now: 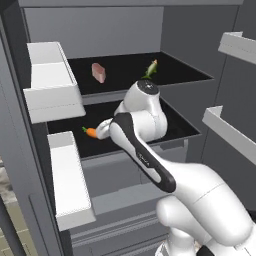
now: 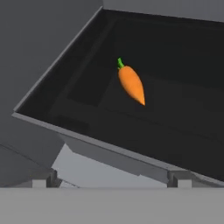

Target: Gather the carrot and squash from the fridge and place them on a tray on the dining counter. Then gather the steak and fish from the fridge and place them on the other tray.

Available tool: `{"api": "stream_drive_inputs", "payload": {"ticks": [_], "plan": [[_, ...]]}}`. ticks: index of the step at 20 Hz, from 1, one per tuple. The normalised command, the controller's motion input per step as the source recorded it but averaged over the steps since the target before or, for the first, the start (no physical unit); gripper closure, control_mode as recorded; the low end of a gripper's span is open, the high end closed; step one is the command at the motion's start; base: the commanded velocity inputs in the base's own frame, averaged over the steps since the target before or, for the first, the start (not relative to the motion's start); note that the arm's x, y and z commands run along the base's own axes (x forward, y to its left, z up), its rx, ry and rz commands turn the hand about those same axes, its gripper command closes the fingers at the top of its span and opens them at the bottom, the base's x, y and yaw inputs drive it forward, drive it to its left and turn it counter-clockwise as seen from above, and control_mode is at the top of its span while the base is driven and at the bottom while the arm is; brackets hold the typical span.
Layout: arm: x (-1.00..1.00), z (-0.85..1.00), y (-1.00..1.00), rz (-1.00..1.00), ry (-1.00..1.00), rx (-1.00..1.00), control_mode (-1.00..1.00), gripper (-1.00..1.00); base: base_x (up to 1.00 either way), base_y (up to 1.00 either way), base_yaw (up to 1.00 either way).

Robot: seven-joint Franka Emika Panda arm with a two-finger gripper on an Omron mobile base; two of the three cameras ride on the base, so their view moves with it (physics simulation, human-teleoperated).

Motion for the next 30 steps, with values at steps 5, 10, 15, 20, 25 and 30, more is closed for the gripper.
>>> {"api": "stream_drive_inputs", "payload": {"ticks": [5,10,15,20,25,30], "plan": [[0.26,-0.55,0.05,0.0,-0.04,-0.06,-1.0,-1.0,0.0,0.0,0.0],[0.45,-0.48,0.01,0.0,-0.07,-0.02,-1.0,-1.0,0.0,0.0,0.0],[0.48,-0.28,0.09,0.04,-0.15,-0.01,-1.0,-1.0,0.0,0.0,0.0],[0.33,-0.07,0.21,0.05,-0.13,0.0,-1.0,-1.0,0.0,0.0,0.0],[0.53,0.0,0.12,0.04,0.03,0.0,-1.0,-1.0,0.0,0.0,0.0],[0.39,0.0,0.12,0.0,0.06,0.0,-1.0,-1.0,0.0,0.0,0.0]]}}
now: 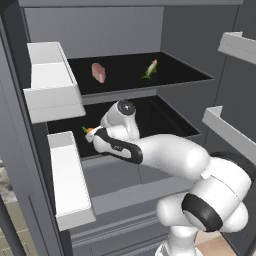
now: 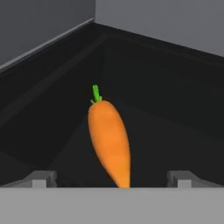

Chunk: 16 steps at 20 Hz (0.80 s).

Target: Gather the carrot and squash from the fridge and place them on a tray on the dining counter. Then gather the steak and fish from the fridge and place them on the other tray.

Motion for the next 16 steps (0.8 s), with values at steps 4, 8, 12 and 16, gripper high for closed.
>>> {"api": "stream_drive_inputs", "payload": {"ticks": [4,8,12,16], "plan": [[0.29,-0.05,0.18,0.0,0.08,0.0,-1.0,-1.0,0.0,0.0,0.0],[0.27,-0.16,0.2,0.0,0.1,-0.01,-1.0,-1.0,0.0,0.0,0.0],[0.28,-0.19,0.18,0.0,0.06,-0.02,-1.0,-1.0,0.0,0.0,0.0],[0.22,-0.24,0.11,0.01,0.01,-0.03,-1.0,-1.0,0.0,0.0,0.0]]}}
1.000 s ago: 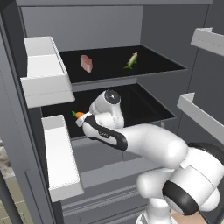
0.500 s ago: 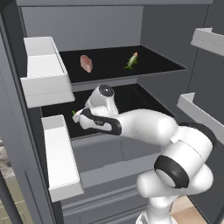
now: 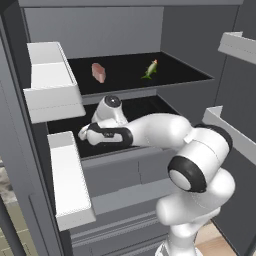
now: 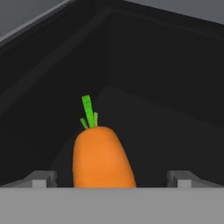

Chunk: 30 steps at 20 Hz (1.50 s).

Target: Gather the carrot and squash from the fridge and place them on a tray on the dining counter. Then gather the steak and fish from the fridge and place them on the other tray.

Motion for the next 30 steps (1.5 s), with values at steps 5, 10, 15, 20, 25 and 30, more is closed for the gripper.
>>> {"api": "stream_drive_inputs", "payload": {"ticks": [5,10,15,20,25,30], "plan": [[0.04,-0.3,0.06,0.02,0.0,-0.04,-1.0,1.0,0.0,0.0,0.0],[-0.22,-0.24,0.0,0.0,-0.01,-0.05,-1.0,1.0,0.0,0.0,0.0],[-0.64,-0.1,-0.04,-0.02,-0.05,0.0,-1.0,1.0,0.0,0.0,0.0],[-1.0,0.25,-0.32,-0.03,-0.16,0.02,-1.0,1.0,0.0,0.0,0.0],[-1.0,0.68,-0.44,-0.01,-0.12,0.06,-1.0,1.0,0.0,0.0,0.0],[-0.99,0.89,-0.49,0.0,-0.08,0.1,-1.0,1.0,0.0,0.0,0.0]]}}
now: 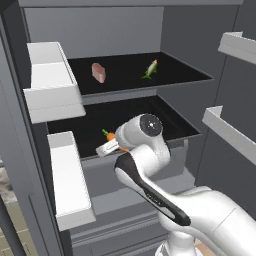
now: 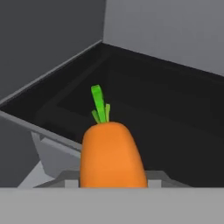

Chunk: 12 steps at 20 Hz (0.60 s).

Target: Gather the carrot and squash from the fridge and place them on a tray on the dining counter. Then gather the steak and fish from the fridge and place them on the other tray.

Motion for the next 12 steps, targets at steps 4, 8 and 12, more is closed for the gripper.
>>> {"api": "stream_drive_inputs", "payload": {"ticks": [4,8,12], "plan": [[-0.84,0.93,-0.38,-0.01,-0.04,0.11,-1.0,1.0,0.0,0.0,0.0],[-0.83,0.79,-0.24,-0.08,-0.04,0.13,-1.0,1.0,0.0,0.0,0.0],[-0.94,0.72,-0.25,-0.07,-0.02,0.16,-1.0,1.0,0.0,0.0,0.0]]}}
